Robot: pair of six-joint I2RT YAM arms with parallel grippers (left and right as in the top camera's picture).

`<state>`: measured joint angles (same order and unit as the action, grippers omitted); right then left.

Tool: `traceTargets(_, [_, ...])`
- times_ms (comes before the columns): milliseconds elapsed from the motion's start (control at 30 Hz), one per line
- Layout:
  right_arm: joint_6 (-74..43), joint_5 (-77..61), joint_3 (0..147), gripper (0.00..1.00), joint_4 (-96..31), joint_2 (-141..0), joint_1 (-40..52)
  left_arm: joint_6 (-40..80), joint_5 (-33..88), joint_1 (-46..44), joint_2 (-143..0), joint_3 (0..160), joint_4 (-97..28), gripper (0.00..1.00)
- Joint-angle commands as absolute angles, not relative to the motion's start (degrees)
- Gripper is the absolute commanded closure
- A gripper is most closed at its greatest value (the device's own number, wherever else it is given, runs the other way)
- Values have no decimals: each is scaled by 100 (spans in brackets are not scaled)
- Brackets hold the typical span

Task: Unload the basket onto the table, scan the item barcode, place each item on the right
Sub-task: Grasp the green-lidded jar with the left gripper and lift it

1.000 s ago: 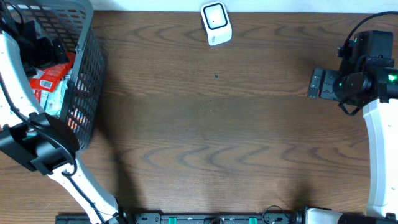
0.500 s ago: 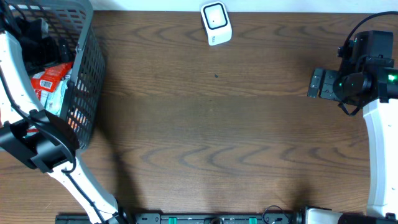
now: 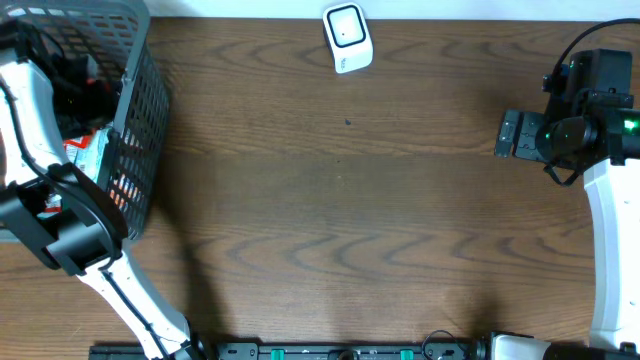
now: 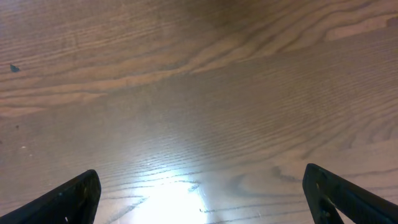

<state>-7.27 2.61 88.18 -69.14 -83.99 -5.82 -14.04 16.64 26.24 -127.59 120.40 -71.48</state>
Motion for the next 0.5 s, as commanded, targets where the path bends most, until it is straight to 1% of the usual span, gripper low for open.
traceTargets(0, [-810,314,8877,1,-6904,-8392,-591,-1546,1752,2539,-12862,11837,-7035,4])
traceTargets(100, [-812,314,8877,1,-6904,-8392,-591,-1546,1750,2515,-12862,11797,-6971,9])
traceTargets(133, [-812,314,8877,1,-6904,-8392,-591,-1544,1732,2515,-12862,11797,-6967,12])
traceTargets(200, [-812,314,8877,1,-6904,-8392,-591,-1542,1715,2515,-12862,11795,-6971,15])
traceTargets(467, [-810,314,8877,1,-6904,-8392,-591,-1542,1715,2515,-12862,11480,-6781,16])
